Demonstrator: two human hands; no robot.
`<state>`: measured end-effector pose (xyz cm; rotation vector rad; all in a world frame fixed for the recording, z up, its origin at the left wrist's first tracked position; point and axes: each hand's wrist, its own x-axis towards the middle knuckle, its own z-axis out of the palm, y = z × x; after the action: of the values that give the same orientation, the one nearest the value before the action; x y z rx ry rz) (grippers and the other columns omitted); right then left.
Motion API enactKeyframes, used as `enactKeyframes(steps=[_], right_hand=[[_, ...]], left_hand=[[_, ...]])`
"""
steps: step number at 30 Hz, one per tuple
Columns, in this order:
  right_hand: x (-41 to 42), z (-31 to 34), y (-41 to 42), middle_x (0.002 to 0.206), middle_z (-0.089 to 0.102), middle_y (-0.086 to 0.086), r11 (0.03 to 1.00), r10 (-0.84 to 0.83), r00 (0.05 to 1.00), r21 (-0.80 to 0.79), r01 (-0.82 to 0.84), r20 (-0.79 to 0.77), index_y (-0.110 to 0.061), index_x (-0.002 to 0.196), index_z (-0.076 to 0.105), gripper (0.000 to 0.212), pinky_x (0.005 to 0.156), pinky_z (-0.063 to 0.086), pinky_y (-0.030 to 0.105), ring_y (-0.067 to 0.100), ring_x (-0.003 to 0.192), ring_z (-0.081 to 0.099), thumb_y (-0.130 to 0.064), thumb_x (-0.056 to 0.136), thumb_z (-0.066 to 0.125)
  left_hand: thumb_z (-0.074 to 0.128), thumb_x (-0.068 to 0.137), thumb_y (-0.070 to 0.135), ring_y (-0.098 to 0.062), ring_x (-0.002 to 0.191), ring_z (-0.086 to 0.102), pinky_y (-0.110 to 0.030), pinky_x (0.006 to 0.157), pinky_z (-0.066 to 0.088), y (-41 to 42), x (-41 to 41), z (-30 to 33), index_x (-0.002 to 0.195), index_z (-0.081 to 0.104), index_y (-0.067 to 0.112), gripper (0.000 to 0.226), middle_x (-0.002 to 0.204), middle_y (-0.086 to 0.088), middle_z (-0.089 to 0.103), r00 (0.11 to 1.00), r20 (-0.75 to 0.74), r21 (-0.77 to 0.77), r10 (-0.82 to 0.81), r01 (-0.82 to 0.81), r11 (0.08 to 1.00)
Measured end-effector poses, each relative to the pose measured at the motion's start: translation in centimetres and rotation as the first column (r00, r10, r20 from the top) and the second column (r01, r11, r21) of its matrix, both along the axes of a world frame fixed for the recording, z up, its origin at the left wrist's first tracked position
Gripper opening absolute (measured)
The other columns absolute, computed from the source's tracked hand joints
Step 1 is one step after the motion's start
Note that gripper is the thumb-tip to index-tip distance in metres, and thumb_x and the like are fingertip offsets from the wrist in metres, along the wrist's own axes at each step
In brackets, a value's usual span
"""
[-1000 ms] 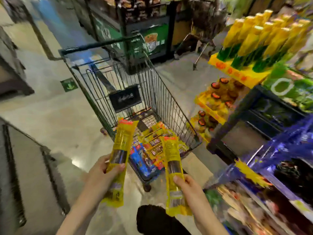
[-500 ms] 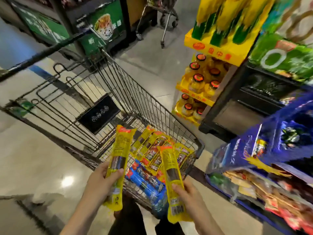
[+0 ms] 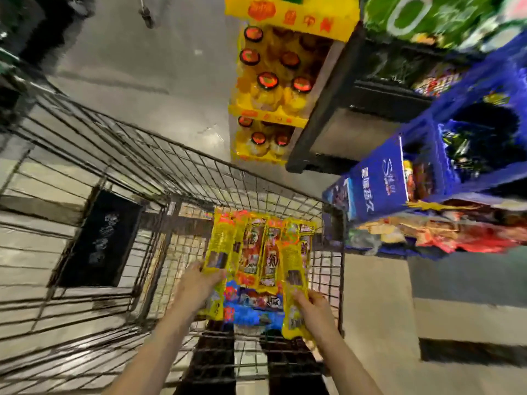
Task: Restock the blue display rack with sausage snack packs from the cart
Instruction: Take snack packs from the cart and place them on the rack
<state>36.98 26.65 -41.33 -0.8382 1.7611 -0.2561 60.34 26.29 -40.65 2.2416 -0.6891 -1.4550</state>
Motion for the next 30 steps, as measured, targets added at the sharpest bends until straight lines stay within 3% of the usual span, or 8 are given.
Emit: enactKeyframes(steps=[3,6,10,13,19,24,27,30], right_hand=[[1.8,-2.3,-0.8,0.089,0.069,0.002,0.994,-0.098,0.994,0.055,0.095,0.051,-0.014,0.097,0.065,0.015,0.065,0.050,0.022,0.013,0.079,0.064,-0.026,0.094,0.056],[3.3,-4.7,-1.9,0.100,0.070,0.007,0.988,-0.144,0.989,0.060,0.141,0.045,-0.013,0.103,0.065,0.020,0.084,0.053,0.038,0.023,0.093,0.065,-0.027,0.093,0.057],[4.1,-7.8,-3.6,0.111,0.064,0.002,0.987,-0.158,0.987,0.021,0.158,-0.019,-0.013,0.115,0.057,0.031,0.078,0.045,0.027,0.022,0.104,0.059,-0.035,0.095,0.053],[4.0,-10.0,-4.8,0.124,0.052,-0.001,0.984,-0.179,0.983,-0.024,0.178,-0.028,-0.018,0.130,0.045,0.039,0.091,0.038,0.028,0.017,0.113,0.049,-0.036,0.095,0.052],[3.8,-14.3,-5.8,0.112,0.057,-0.002,0.982,-0.174,0.965,-0.103,0.156,-0.195,-0.013,0.125,0.049,0.042,0.091,0.047,0.037,0.023,0.110,0.056,-0.036,0.092,0.057],[3.9,-16.6,-6.0,0.107,0.062,0.009,0.998,-0.009,0.887,-0.055,-0.019,-0.462,-0.007,0.107,0.054,0.027,0.072,0.046,0.031,0.025,0.090,0.060,-0.031,0.094,0.054],[3.9,-17.5,-5.7,0.103,0.060,0.008,0.998,0.036,0.836,-0.030,-0.062,-0.548,-0.008,0.101,0.056,0.027,0.074,0.054,0.038,0.026,0.089,0.061,-0.033,0.092,0.054],[4.0,-17.8,-5.6,0.095,0.061,0.004,0.994,0.076,0.797,-0.020,-0.110,-0.599,-0.012,0.097,0.054,0.025,0.066,0.053,0.036,0.022,0.084,0.061,-0.036,0.091,0.054]], left_hand=[[0.073,0.081,0.022,-0.013,0.071,0.057,-0.026,0.057,0.045,-0.9,0.5,-2.9,0.107,0.051,0.011,0.036,0.100,-0.010,0.062,0.996,-0.067,0.049,0.056,-0.053,0.997],[0.074,0.079,0.021,-0.014,0.069,0.058,-0.026,0.053,0.045,-1.8,0.6,-6.0,0.118,0.051,0.004,0.048,0.110,-0.015,0.061,0.995,-0.072,0.084,0.071,-0.064,0.994],[0.074,0.079,0.024,-0.028,0.089,0.062,-0.035,0.075,0.051,-3.2,0.3,-10.2,0.131,0.043,0.004,0.064,0.120,-0.018,0.058,0.993,-0.094,0.118,0.068,-0.057,0.991],[0.070,0.082,0.021,-0.032,0.103,0.060,-0.038,0.087,0.049,-4.5,-0.4,-13.0,0.129,0.047,0.004,0.055,0.116,-0.016,0.060,0.995,-0.086,0.136,0.053,-0.041,0.990],[0.068,0.083,0.009,-0.007,0.062,0.051,-0.015,0.051,0.036,-5.8,-1.4,-17.2,0.123,0.048,0.004,0.045,0.073,0.005,0.055,0.994,-0.089,0.126,0.056,-0.045,0.991],[0.071,0.082,0.019,-0.011,0.061,0.051,-0.030,0.060,0.048,-5.4,-1.5,-19.7,0.129,0.044,0.015,0.054,0.098,-0.005,0.064,0.995,-0.088,0.153,0.037,-0.023,0.988],[0.071,0.082,0.021,-0.005,0.062,0.049,-0.020,0.052,0.042,-5.3,-1.6,-20.3,0.132,0.043,0.020,0.057,0.114,-0.004,0.059,0.998,-0.069,0.140,0.012,-0.002,0.990],[0.073,0.080,0.021,-0.020,0.098,0.059,-0.031,0.078,0.051,-5.8,-1.5,-20.8,0.136,0.041,0.022,0.065,0.129,-0.006,0.051,0.997,-0.071,0.131,-0.016,0.026,0.991]])
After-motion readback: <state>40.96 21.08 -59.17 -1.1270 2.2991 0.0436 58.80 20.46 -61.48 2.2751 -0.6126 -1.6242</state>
